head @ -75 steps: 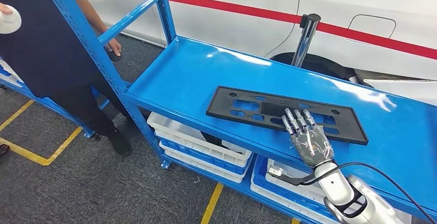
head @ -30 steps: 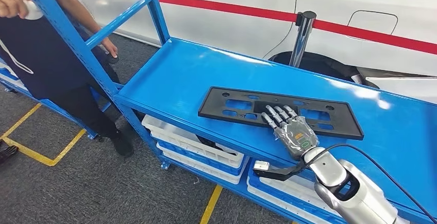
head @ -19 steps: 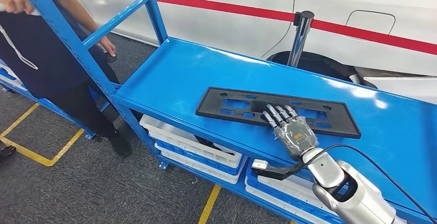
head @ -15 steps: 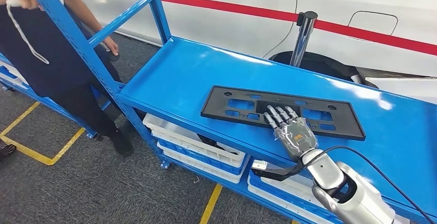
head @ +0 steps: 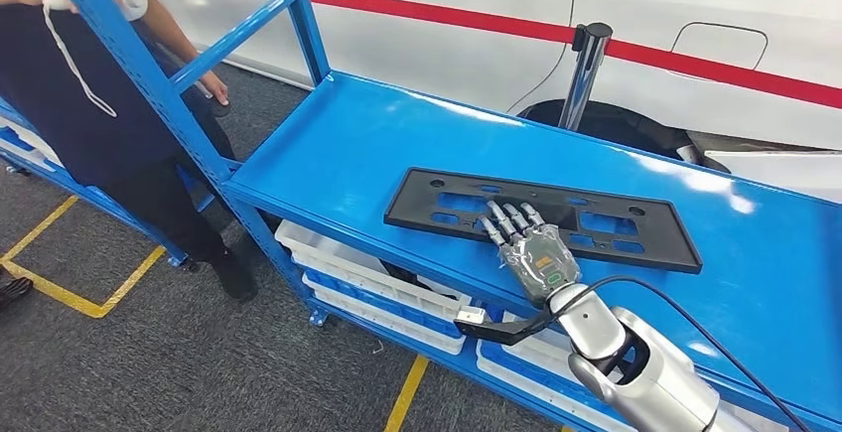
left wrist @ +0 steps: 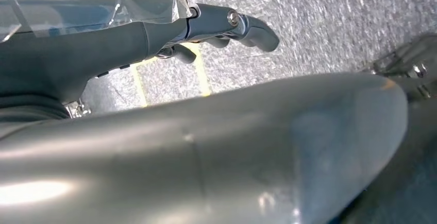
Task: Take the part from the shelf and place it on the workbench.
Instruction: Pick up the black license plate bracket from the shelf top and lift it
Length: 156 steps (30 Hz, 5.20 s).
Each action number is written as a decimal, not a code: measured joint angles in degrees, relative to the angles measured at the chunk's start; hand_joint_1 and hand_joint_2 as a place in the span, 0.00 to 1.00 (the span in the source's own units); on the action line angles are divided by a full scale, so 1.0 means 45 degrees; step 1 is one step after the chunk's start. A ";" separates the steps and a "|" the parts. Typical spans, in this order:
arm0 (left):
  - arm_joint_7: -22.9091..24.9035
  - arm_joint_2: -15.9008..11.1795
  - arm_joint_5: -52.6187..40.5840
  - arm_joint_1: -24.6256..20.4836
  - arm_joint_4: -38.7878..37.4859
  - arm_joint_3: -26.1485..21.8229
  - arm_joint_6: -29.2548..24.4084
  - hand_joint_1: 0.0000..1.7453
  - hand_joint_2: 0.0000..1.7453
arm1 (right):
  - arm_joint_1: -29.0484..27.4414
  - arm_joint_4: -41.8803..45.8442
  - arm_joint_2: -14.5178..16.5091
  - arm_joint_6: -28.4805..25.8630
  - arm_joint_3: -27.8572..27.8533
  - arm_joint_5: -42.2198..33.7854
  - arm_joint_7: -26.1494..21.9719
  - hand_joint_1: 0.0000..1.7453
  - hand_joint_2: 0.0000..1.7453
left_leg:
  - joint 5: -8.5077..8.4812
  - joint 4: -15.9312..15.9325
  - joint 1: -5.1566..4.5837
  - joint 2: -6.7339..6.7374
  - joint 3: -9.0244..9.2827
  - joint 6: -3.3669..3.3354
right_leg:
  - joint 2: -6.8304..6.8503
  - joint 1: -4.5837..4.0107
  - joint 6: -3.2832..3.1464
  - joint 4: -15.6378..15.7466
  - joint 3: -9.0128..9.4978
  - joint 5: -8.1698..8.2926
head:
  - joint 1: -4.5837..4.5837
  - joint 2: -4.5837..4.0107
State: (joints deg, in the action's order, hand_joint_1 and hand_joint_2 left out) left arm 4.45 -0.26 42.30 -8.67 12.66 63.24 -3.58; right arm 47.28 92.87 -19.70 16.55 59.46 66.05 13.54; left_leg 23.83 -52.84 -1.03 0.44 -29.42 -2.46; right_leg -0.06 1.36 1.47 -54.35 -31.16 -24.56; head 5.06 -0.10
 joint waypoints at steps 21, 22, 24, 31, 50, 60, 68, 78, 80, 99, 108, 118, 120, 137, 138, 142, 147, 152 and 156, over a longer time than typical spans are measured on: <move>-0.0030 0.0101 0.0027 0.0085 0.0000 -0.0237 0.0036 0.00 0.00 | 0.0443 -0.2897 0.1683 -0.0569 0.0005 0.0288 0.2312 0.52 1.00 | -0.0428 0.0507 0.0122 0.0037 0.0117 -0.0300 | 0.0010 -0.0018 0.0308 -0.3745 -0.1716 -0.1751 | 0.0002 -0.0001; -0.0016 0.0112 0.0000 0.0083 0.0000 -0.0237 0.0057 0.00 0.00 | 0.0465 -0.3109 0.1782 -0.0628 0.0001 0.0282 0.2337 0.77 1.00 | -0.0426 0.0494 0.0126 0.0036 0.0122 -0.0295 | 0.0011 -0.0015 0.0322 -0.3648 -0.1641 -0.1577 | 0.0001 -0.0001; 0.0012 0.0131 -0.0043 0.0057 0.0000 -0.0236 0.0100 0.00 0.00 | 0.0548 -0.3492 0.1943 -0.0732 -0.0017 0.0256 0.2396 1.00 1.00 | -0.0393 0.0416 0.0150 0.0030 0.0132 -0.0243 | 0.0019 0.0016 0.0335 -0.2070 -0.0800 -0.0743 | 0.0000 0.0000; 0.0074 0.0160 -0.0053 -0.0010 0.0000 -0.0236 0.0121 0.00 0.00 | 0.0980 -0.4733 0.2378 -0.1044 -0.0219 0.0010 0.2501 1.00 1.00 | -0.0028 -0.0156 0.0172 -0.0001 -0.0116 0.0179 | 0.0007 -0.0006 -0.0053 0.0019 0.0204 -0.0101 | 0.0004 -0.0001; -0.0404 0.0174 0.0134 0.0061 0.0000 -0.0273 -0.0068 0.00 0.00 | 0.0965 -0.5253 0.2730 -0.2869 -0.0656 -0.0749 0.1820 1.00 1.00 | -0.0335 0.0369 0.0245 0.0070 0.0161 -0.0197 | 0.0017 0.0053 0.0381 -0.2798 -0.1114 -0.1653 | 0.0006 -0.0001; -0.0755 0.0097 0.0666 0.0385 -0.0005 -0.0379 -0.0376 0.00 0.00 | -0.0750 -0.0084 0.2280 -0.5673 -0.1371 -0.2166 0.1464 1.00 1.00 | -0.0031 -0.0110 0.0136 -0.0002 -0.0094 0.0090 | -0.0035 0.0093 0.0183 -0.0219 -0.0115 -0.0149 | 0.0000 -0.0001; -0.1022 0.0013 0.0696 0.0480 -0.0005 -0.0594 -0.0476 0.00 0.00 | -0.1582 0.4940 0.1190 -0.8477 -0.3419 -0.5004 0.1127 1.00 1.00 | 0.1524 -0.4020 0.0350 -0.0001 -0.1974 0.0450 | -0.0102 0.0159 -0.0034 -0.0194 -0.0069 -0.0167 | 0.0010 -0.0001; -0.2190 -0.0222 0.0243 0.0423 -0.0007 -0.0608 -0.1036 0.00 0.00 | -0.2855 0.8316 -0.0325 -1.1168 -0.6514 -1.0670 0.0037 1.00 1.00 | -0.0289 0.0345 0.0128 0.0075 0.0019 -0.0213 | -0.0146 0.0133 0.0387 -0.0675 -0.0213 -0.0601 | 0.0001 -0.0001; -0.3058 -0.0232 0.0177 0.0378 -0.0006 -0.0608 -0.1159 0.00 0.00 | -0.3242 0.8716 -0.0647 -1.1469 -0.7215 -1.1659 -0.0167 1.00 1.00 | -0.0346 0.0434 0.0140 0.0068 0.0056 -0.0268 | -0.0124 0.0079 0.0385 -0.2337 -0.0986 -0.1510 | -0.0002 -0.0001; -0.6675 -0.0050 -0.0219 -0.0507 0.0072 -0.0673 -0.0292 0.00 1.00 | -0.4172 1.0256 -0.2198 -1.1673 -1.0624 -1.3914 0.0134 1.00 1.00 | 0.1499 -0.3858 0.0189 0.0030 -0.1873 0.0132 | -0.0115 0.0002 0.0101 -0.0264 -0.0086 -0.0209 | 0.0008 0.0000; -0.6194 0.0123 0.0220 -0.0622 0.0141 -0.0842 -0.0475 0.00 1.00 | -0.3942 1.0504 -0.2283 -1.1879 -1.0632 -1.4273 0.0018 1.00 1.00 | -0.0333 0.0270 -0.0290 0.0231 -0.0115 -0.0494 | -0.0129 -0.0217 0.0016 -0.0613 -0.0217 -0.0565 | 0.0002 0.0001; -0.5424 0.0181 0.0736 -0.0199 0.0138 -0.1282 0.0261 0.00 1.00 | -0.4120 1.0495 -0.1830 -1.2040 -1.0226 -1.6067 -0.1589 1.00 1.00 | -0.0100 -0.0373 0.0356 0.0135 -0.0337 0.0101 | -0.0085 0.0491 0.0966 -0.1073 -0.0442 -0.0472 | -0.0029 0.0001; -0.5349 0.0154 0.0766 -0.0158 0.0136 -0.1324 0.0369 0.00 1.00 | -0.4204 1.0481 -0.1719 -1.2077 -1.0158 -1.6212 -0.1782 1.00 1.00 | -0.0123 -0.0579 0.0351 0.0110 -0.0487 0.0199 | -0.0136 0.0514 0.0756 -0.0817 -0.0402 -0.0399 | -0.0036 0.0003; -0.4936 0.0149 0.0760 -0.0068 0.0160 -0.1557 0.0935 0.00 1.00 | -0.4627 1.0476 -0.1337 -1.1584 -0.9951 -1.7776 -0.3054 1.00 1.00 | 0.0608 0.0494 -0.0533 0.0131 0.1048 -0.0735 | -0.0010 -0.0230 -0.0069 -0.0080 -0.1272 0.1141 | 0.0001 0.0004; -0.4904 0.0158 0.0746 -0.0029 0.0160 -0.1557 0.0979 0.00 1.00 | -0.4671 1.0476 -0.1325 -1.1543 -0.9956 -1.7879 -0.3125 1.00 1.00 | 0.0460 0.0573 -0.0500 0.0138 0.0973 -0.0658 | -0.0012 -0.0216 -0.0016 -0.0175 -0.1364 0.0989 | 0.0001 0.0004; -0.4807 0.0191 0.0669 0.0018 0.0160 -0.1557 0.1060 0.00 1.00 | -0.4885 1.0472 -0.1284 -1.1500 -0.9979 -1.8175 -0.3363 1.00 1.00 | -0.0040 0.0648 -0.0439 0.0142 0.0528 -0.0739 | -0.0030 -0.0202 0.0147 -0.2968 -0.2198 -0.1272 | 0.0001 0.0004; -0.4720 0.0220 0.0659 0.0029 0.0160 -0.1557 0.1099 0.00 1.00 | -0.5097 1.0472 -0.1267 -1.1488 -1.0064 -1.8357 -0.3456 1.00 1.00 | -0.0365 0.0311 -0.0346 0.0159 -0.0214 -0.0614 | 0.0028 0.0005 0.0479 -0.2291 -0.0707 -0.0763 | 0.0017 0.0004; -0.4699 0.0180 0.0664 0.0100 0.0159 -0.1555 0.1129 0.00 1.00 | -0.5252 1.0473 -0.1242 -1.1449 -1.0099 -1.8372 -0.3480 1.00 1.00 | -0.0617 -0.0070 -0.0414 0.0127 -0.0900 -0.0418 | 0.0023 0.0131 0.0426 -0.0217 0.0202 -0.0542 | 0.0045 0.0004; -0.4676 0.0174 0.0664 0.0159 0.0155 -0.1552 0.1135 0.00 1.00 | -0.5305 1.0472 -0.1208 -1.1440 -1.0099 -1.8373 -0.3481 1.00 1.00 | 0.0850 -0.2265 -0.0180 0.0006 -0.1768 0.0084 | 0.0010 0.0249 0.0161 -0.0198 -0.0079 -0.0364 | 0.0052 0.0004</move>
State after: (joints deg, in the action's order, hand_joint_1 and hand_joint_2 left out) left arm -16.59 0.52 45.29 -7.96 13.35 56.26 1.52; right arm 23.40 139.99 -25.14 -34.93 14.01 -16.63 -2.13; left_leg 27.66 -63.03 -1.84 0.47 -37.37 -2.08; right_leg -0.02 2.49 2.19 -55.24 -31.52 -26.20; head 5.30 -0.09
